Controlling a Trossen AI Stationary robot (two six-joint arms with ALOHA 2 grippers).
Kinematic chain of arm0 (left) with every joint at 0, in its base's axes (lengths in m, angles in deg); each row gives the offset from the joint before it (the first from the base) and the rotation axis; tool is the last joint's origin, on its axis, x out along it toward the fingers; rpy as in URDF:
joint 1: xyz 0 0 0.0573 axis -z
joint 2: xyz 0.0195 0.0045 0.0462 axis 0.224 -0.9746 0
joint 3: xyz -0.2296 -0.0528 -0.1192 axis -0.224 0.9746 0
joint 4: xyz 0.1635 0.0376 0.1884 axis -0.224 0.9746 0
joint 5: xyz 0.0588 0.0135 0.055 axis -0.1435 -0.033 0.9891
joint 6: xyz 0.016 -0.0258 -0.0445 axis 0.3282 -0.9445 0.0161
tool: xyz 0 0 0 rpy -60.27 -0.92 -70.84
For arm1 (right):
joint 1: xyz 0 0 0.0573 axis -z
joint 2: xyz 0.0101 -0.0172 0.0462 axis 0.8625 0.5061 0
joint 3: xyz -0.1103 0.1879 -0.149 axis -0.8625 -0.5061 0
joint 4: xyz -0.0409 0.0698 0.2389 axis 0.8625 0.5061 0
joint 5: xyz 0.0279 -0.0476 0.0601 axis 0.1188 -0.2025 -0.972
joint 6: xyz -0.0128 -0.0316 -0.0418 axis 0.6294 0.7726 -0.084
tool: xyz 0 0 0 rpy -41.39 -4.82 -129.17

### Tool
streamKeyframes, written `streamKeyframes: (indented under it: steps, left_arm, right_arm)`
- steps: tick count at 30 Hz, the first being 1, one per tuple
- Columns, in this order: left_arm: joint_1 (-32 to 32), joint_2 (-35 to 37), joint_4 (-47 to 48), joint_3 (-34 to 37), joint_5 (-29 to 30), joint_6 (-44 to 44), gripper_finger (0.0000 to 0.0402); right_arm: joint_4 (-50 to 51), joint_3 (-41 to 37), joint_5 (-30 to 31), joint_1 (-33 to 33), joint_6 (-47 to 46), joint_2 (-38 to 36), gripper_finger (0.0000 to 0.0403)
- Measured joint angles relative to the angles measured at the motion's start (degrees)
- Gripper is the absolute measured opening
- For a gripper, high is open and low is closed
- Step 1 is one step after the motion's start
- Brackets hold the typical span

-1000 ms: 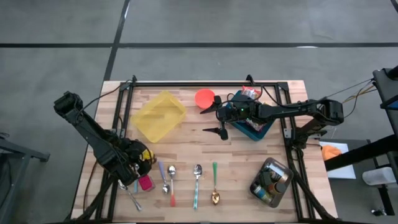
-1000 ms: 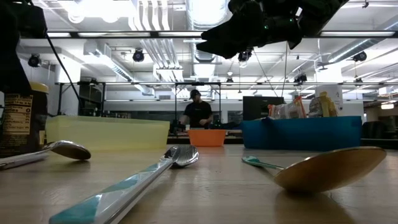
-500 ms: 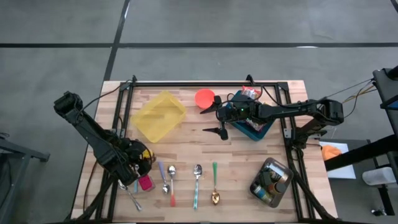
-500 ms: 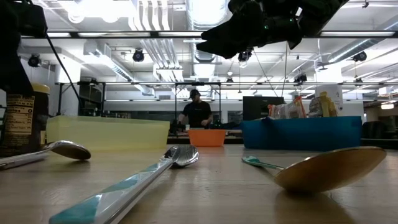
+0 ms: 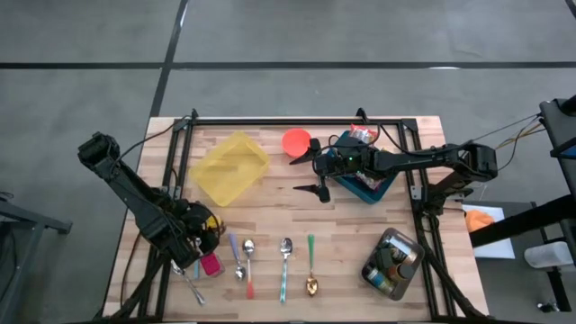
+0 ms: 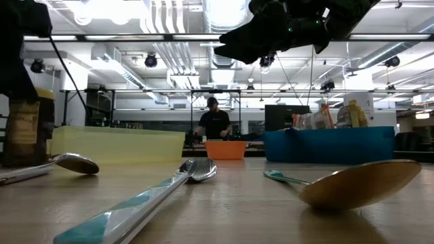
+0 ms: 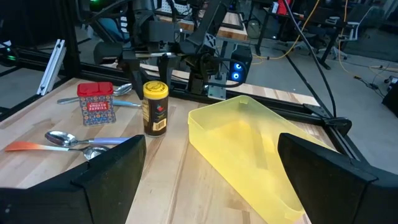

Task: Pick & Place Food Item
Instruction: Put the yellow seasoning bottle into the black bin

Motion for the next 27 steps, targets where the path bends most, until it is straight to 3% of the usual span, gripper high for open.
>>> streamKeyframes:
  steps: [8,14,20,27]
  left_arm:
    - [-2.5,0.0,2.6,-5.8,6.5,7.7,0.0222]
    - [-12.6,0.0,-3.9,-8.0,8.4,22.3,0.0222]
    - [-26.8,-0.1,-20.0,-8.0,1.2,44.6,0.0223]
    - [-39.0,-5.3,-36.7,-7.9,-10.5,61.9,0.0223]
  right_arm:
    - [0.0,0.0,0.0,0.0,0.0,0.0,0.0363]
    - [0.0,0.0,0.0,0.0,0.0,0.0,0.0363]
    - [0.0,0.0,0.0,0.0,0.0,0.0,0.0363]
    - [0.4,0.0,0.0,0.0,0.0,0.0,0.0363]
